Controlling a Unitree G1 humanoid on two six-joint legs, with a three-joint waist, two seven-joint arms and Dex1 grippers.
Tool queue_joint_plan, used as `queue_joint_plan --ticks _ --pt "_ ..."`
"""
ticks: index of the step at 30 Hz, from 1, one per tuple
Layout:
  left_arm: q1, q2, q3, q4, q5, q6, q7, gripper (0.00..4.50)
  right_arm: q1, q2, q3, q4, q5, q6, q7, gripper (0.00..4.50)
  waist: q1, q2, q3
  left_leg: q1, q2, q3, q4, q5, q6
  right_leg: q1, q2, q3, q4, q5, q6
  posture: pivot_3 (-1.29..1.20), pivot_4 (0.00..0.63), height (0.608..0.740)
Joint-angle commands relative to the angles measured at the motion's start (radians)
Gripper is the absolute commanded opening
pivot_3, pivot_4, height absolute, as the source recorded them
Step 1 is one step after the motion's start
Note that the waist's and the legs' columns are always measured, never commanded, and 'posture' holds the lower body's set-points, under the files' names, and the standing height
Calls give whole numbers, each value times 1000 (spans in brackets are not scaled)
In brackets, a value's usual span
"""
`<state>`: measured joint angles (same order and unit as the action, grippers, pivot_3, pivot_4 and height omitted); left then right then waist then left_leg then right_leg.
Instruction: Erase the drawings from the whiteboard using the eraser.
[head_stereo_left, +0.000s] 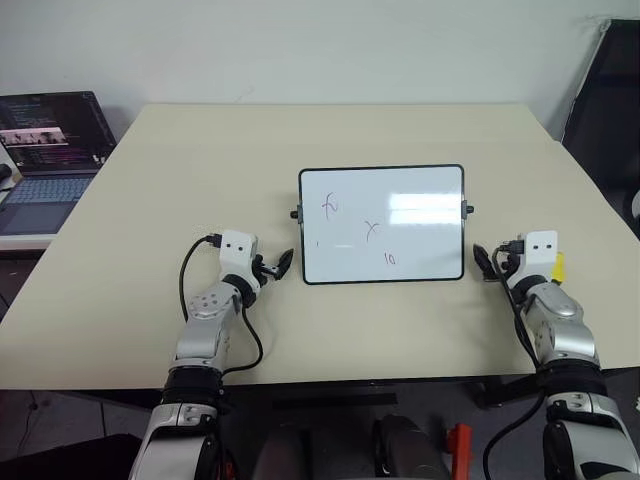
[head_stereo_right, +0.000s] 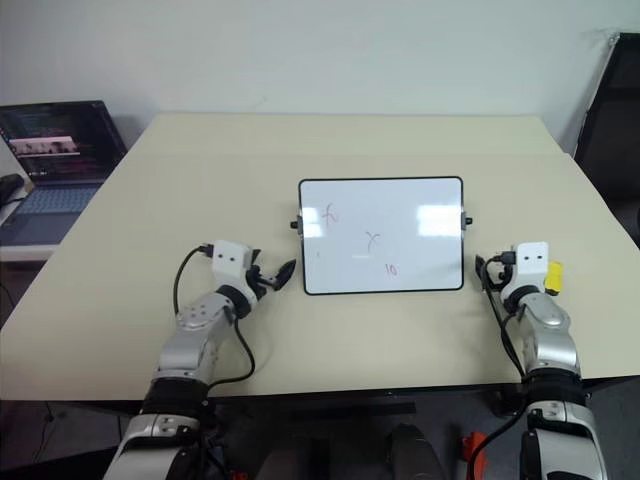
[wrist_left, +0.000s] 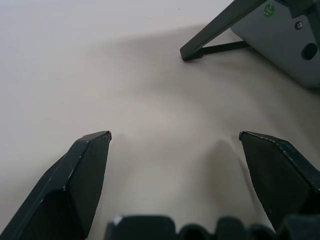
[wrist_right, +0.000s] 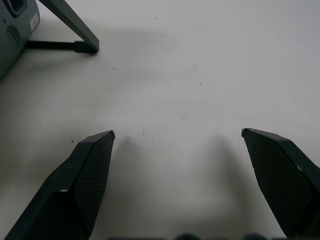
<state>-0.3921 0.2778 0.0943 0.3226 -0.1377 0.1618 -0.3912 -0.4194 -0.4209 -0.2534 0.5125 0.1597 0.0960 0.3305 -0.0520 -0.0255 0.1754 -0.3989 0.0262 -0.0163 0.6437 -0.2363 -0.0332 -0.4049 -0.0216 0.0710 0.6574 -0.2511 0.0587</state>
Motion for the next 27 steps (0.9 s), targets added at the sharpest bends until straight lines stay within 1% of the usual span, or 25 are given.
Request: queue_joint_plan --ticks 1,8,12,14,17,20,24,27 --pt "13 -2 -2 -32 -9 -1 -5 4500 -2 -15 -16 -37 15 -1 0 4458 -1 0 0 0 0 0 0 0 0 0 0 0 0 0 0 0 150 740" --pt "2 1 -10 -22 -6 5 -20 4500 -4 -13 -16 -52 21 9 -4 4458 -1 0 0 0 0 0 0 0 0 0 0 0 0 0 0 0 150 740" --pt "-6 30 8 -38 -21 13 -48 4500 6 -31 -31 -91 38 32 8 4458 -1 0 0 0 0 0 0 0 0 0 0 0 0 0 0 0 150 740" --pt "-25 66 35 -25 -22 6 -51 4500 11 -46 -41 -118 53 52 16 4458 -2 0 0 0 0 0 0 0 0 0 0 0 0 0 0 0 150 740" --pt "-42 126 55 -50 -77 27 -142 4500 12 -68 -48 -127 66 72 35 4458 -3 -1 1 -1 0 0 0 0 0 -1 0 0 0 0 0 0 150 740" --pt "-40 191 49 -121 -126 89 -235 4500 11 -93 -59 -116 78 81 52 4458 -2 -1 1 -1 0 0 0 0 0 -1 0 0 0 0 0 0 150 740" --pt "-34 295 54 -232 -208 187 -377 4500 7 -129 -86 -160 116 134 79 4458 -4 -1 2 -1 1 0 0 0 0 -1 0 0 0 0 0 0 150 740" --pt "-28 341 22 -338 -264 270 -462 4500 2 -174 -115 -175 148 174 103 4458 -4 -1 2 -1 1 0 -1 0 0 -1 0 0 0 0 0 0 150 740"
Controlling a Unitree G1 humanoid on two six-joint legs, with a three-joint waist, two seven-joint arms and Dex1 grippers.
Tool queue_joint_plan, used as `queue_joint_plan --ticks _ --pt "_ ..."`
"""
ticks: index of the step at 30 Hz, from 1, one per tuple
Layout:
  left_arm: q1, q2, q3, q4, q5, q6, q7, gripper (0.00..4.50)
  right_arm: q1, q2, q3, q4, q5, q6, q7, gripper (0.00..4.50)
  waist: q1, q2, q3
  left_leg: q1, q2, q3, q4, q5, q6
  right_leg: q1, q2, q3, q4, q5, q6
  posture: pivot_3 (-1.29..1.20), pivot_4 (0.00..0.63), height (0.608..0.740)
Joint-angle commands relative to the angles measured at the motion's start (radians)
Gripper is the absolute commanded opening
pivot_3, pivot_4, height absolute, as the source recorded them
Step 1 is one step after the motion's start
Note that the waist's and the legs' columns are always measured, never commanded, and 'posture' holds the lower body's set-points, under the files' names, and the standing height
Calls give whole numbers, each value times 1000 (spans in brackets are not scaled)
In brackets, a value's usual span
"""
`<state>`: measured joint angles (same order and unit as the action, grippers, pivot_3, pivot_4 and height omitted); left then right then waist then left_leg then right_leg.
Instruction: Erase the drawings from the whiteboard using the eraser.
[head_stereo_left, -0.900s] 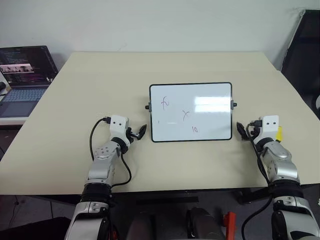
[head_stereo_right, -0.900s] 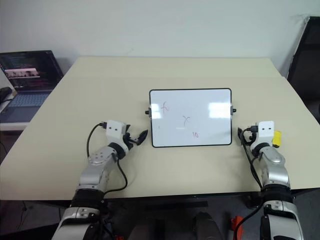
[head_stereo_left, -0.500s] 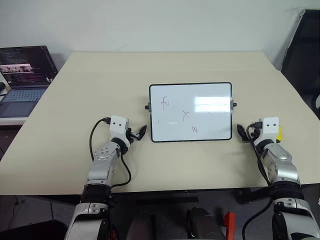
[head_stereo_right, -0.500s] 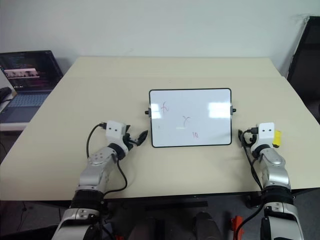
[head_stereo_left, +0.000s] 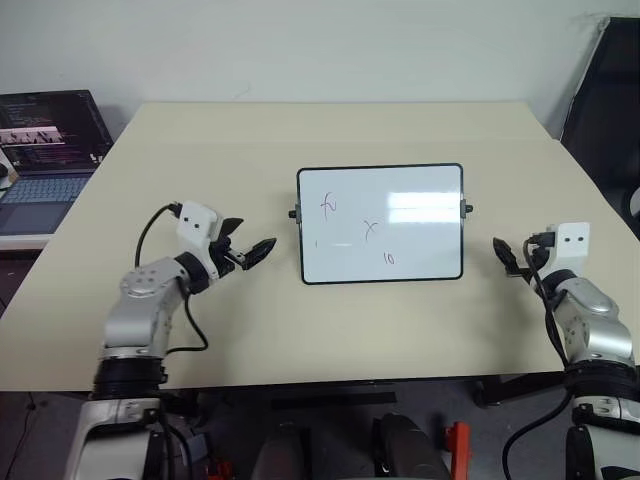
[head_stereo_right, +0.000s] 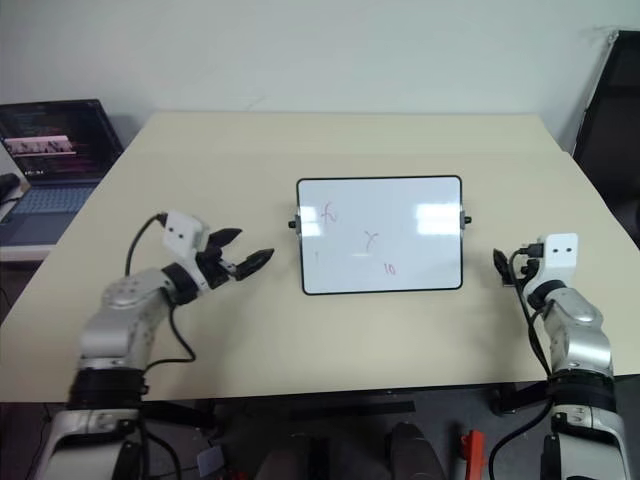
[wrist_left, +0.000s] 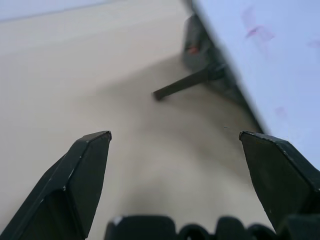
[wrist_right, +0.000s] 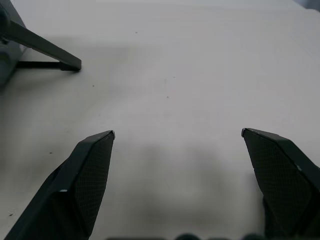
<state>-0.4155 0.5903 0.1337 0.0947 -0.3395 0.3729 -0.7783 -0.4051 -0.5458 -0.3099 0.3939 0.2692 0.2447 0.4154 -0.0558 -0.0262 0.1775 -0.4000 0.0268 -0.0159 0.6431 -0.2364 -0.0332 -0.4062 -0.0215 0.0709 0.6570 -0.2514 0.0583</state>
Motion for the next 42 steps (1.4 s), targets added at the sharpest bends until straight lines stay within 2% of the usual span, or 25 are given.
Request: queue_joint_plan --ticks 1,3,6,14,23,33,36,42 --pt "-4 40 -28 -146 -85 86 -102 4500 -9 -61 -66 -68 46 40 22 4458 1 0 0 0 0 0 0 0 0 0 0 0 0 0 0 0 150 740" --pt "-28 29 -60 -221 -135 150 -126 4500 -11 -94 -94 -57 59 68 20 4458 4 0 0 0 0 0 0 0 0 0 0 0 0 0 0 0 150 740" --pt "-72 -38 -122 -286 -168 197 -110 4500 -15 -144 -120 -9 63 135 12 4458 15 -1 0 0 0 0 1 0 0 0 0 0 -1 0 1 0 150 740" --pt "-74 -161 -229 -311 -155 224 -62 4500 -42 -197 -98 93 57 218 50 4458 -3 -1 1 0 0 0 0 0 0 1 1 1 -1 0 0 0 150 740" --pt "-59 -162 -210 -289 -136 203 -20 4500 -71 -175 -56 128 41 228 69 4458 -1 -1 1 0 0 0 1 0 0 1 1 1 0 -1 1 0 150 740" --pt "-61 -178 -222 -269 -112 180 4 4500 -101 -163 -41 198 -3 191 9 4458 0 -1 1 0 0 0 1 0 0 1 1 1 -1 0 0 0 150 740" --pt "-63 -182 -224 -267 -109 179 4 4500 -97 -159 -43 202 -6 198 -2 3847 0 -1 1 0 0 0 1 0 0 1 1 1 -1 -1 0 0 150 740" --pt "-61 -184 -222 -261 -103 174 -2 4500 -96 -150 -47 210 -3 191 -13 1739 0 -1 1 0 0 0 1 0 0 1 1 1 -1 -1 0 0 150 740"
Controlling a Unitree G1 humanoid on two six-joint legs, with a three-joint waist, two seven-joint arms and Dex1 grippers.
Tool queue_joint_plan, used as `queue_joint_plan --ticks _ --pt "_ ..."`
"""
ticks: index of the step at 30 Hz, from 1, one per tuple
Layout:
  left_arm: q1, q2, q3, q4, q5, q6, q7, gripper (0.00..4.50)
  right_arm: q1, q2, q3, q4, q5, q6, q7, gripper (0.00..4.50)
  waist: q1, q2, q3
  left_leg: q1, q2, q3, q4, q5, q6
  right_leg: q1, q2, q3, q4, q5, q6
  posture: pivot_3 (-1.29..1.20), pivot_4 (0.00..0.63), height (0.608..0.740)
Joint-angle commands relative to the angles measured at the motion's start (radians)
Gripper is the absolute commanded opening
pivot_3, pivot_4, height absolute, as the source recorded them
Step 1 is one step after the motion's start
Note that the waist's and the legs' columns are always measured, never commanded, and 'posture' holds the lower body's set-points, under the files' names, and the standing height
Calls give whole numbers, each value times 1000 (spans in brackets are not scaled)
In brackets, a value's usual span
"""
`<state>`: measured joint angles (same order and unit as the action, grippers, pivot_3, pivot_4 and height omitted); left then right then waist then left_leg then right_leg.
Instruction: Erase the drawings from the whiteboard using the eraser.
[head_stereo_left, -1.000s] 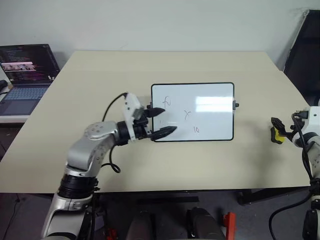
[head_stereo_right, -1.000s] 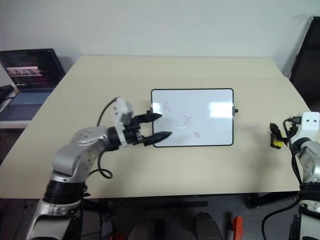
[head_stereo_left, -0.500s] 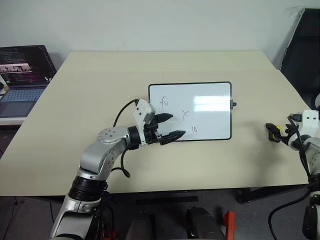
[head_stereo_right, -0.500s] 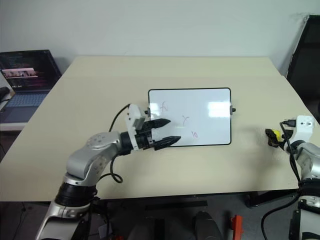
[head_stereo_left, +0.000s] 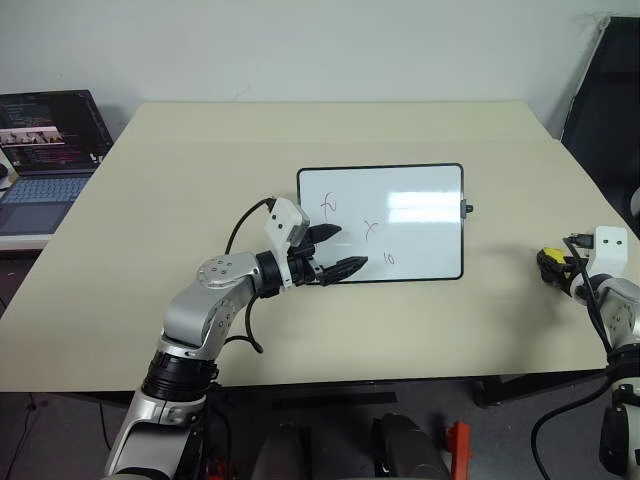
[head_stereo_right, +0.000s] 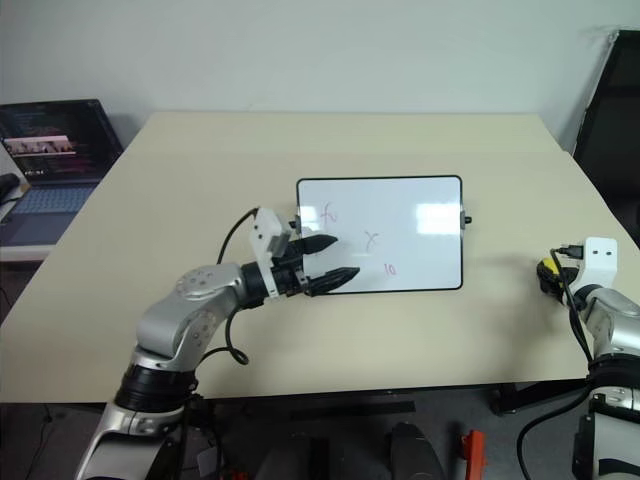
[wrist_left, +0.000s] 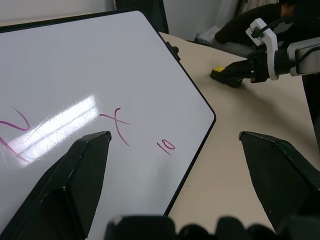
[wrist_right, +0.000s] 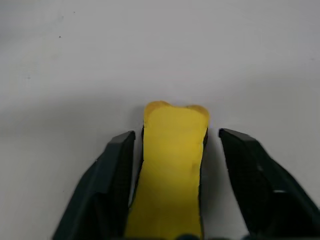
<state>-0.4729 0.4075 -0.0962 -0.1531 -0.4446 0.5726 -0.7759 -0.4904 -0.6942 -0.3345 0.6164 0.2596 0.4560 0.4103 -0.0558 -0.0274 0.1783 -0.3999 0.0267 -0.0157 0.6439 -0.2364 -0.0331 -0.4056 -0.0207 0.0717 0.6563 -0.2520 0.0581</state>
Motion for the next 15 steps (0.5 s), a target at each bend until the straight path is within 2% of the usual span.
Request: queue_joint_plan --ticks 1,2,3,11,15 --pt "-2 0 9 -15 2 -27 -5 4500 -11 3 -29 -22 13 -24 -7 1444 0 0 0 0 0 0 0 0 0 0 0 0 0 0 0 0 150 740" --pt "-1 1 9 -16 2 -27 -6 4500 -12 7 -34 -30 20 -28 -6 1121 0 0 0 0 0 0 0 0 0 0 0 0 0 0 0 0 150 740" --pt "0 2 10 -15 2 -28 -6 4500 -13 10 -40 -42 28 -31 -2 1030 0 0 0 0 0 0 0 0 0 0 0 0 0 0 0 0 150 740" --pt "12 43 40 16 21 -45 -6 4500 1 25 -72 -223 113 -5 55 1018 -1 0 0 0 0 0 0 0 0 0 0 0 0 0 0 0 150 740" --pt "41 98 85 31 25 -53 -9 4500 -19 51 -73 -462 250 111 103 1018 -4 1 0 0 0 0 0 0 0 0 0 0 0 0 0 0 150 740"
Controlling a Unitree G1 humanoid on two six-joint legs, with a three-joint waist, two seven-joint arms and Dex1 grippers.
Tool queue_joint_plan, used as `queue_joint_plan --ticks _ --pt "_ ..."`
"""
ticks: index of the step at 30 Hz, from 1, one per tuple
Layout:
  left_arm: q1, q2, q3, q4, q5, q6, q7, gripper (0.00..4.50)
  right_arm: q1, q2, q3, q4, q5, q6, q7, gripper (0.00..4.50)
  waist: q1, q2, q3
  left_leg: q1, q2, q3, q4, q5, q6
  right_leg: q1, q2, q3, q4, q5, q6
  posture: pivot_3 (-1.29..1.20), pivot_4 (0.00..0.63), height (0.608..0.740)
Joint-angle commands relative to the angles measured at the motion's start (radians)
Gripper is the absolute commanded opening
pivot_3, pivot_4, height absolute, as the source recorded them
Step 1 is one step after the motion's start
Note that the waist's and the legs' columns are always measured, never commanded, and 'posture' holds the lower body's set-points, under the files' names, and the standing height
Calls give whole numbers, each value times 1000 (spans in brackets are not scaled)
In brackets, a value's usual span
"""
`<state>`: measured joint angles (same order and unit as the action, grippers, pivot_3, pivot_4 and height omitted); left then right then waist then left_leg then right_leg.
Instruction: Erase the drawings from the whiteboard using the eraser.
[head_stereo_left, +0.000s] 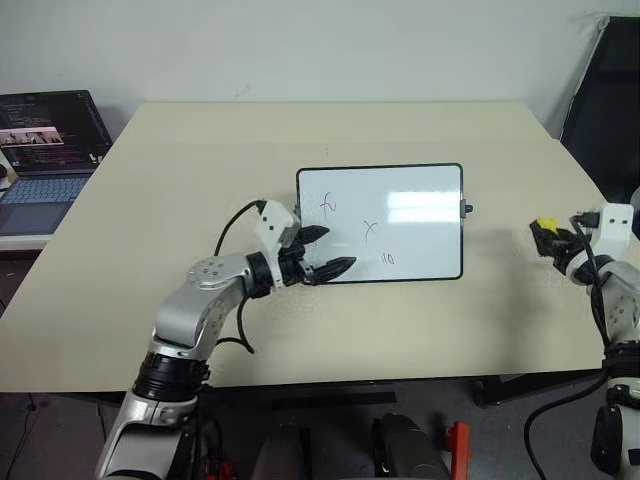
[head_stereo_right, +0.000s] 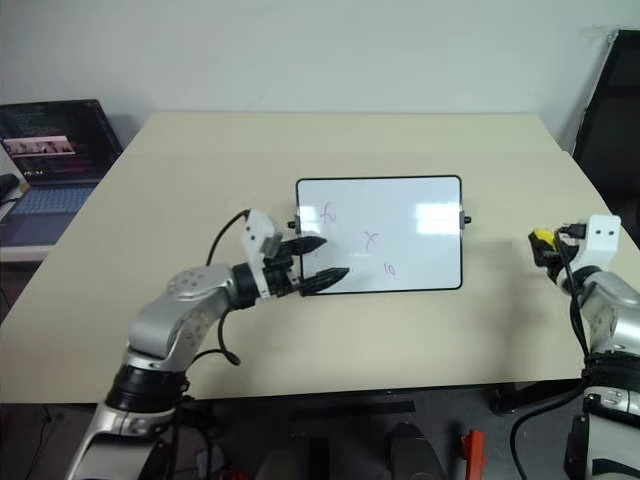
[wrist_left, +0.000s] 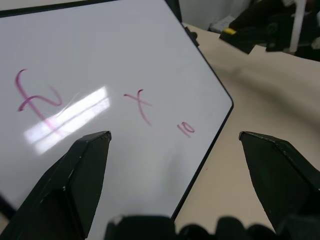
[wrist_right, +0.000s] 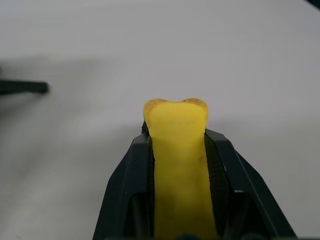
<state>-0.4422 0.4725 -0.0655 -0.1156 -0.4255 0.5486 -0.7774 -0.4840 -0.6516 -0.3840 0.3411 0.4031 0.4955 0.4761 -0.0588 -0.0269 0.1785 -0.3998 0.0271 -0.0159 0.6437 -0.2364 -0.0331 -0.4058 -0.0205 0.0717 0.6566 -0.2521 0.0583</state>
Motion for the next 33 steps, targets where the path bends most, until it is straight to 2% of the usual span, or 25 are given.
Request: queue_joint_plan --ticks 1,5,8,10,13,18,24,33 --pt "19 47 65 0 8 -34 -9 4500 -31 16 -12 -242 140 103 49 1018 -1 0 0 0 0 0 0 0 0 0 0 0 0 0 0 0 150 740" --pt "51 94 104 27 24 -57 -2 4500 -82 89 73 -386 208 184 52 1016 0 0 0 0 1 -1 0 0 0 0 0 -1 1 0 0 0 150 740" --pt "64 106 126 41 28 -68 6 4500 -136 154 157 -421 194 194 43 1014 3 0 0 0 1 -1 0 0 0 0 0 -1 1 0 0 0 150 740" --pt "76 107 134 43 38 -77 15 4500 -182 194 269 -411 113 138 51 1013 3 0 0 -1 1 -1 0 0 0 -1 0 -1 0 0 0 0 150 740" --pt "93 93 130 41 60 -93 41 4500 -250 208 498 -322 -142 -56 58 1013 3 0 0 -1 1 -1 0 0 0 -2 0 -1 0 0 -1 0 150 740" --pt "129 79 146 17 76 -114 84 4500 -341 303 646 -110 -332 -326 50 1012 5 0 1 -2 1 -1 0 0 0 -2 0 -2 0 0 -1 0 150 740" --pt "184 103 180 -54 40 -78 81 4500 -419 389 672 93 -420 -495 43 1012 3 -1 1 -2 1 -1 0 0 -1 -4 0 -2 2 0 -2 0 150 740" --pt "219 106 193 -127 21 -37 97 4500 -532 474 676 372 -521 -613 -7 1012 2 -1 1 -2 1 -1 0 0 -1 -4 -1 -2 3 0 -2 0 150 740"
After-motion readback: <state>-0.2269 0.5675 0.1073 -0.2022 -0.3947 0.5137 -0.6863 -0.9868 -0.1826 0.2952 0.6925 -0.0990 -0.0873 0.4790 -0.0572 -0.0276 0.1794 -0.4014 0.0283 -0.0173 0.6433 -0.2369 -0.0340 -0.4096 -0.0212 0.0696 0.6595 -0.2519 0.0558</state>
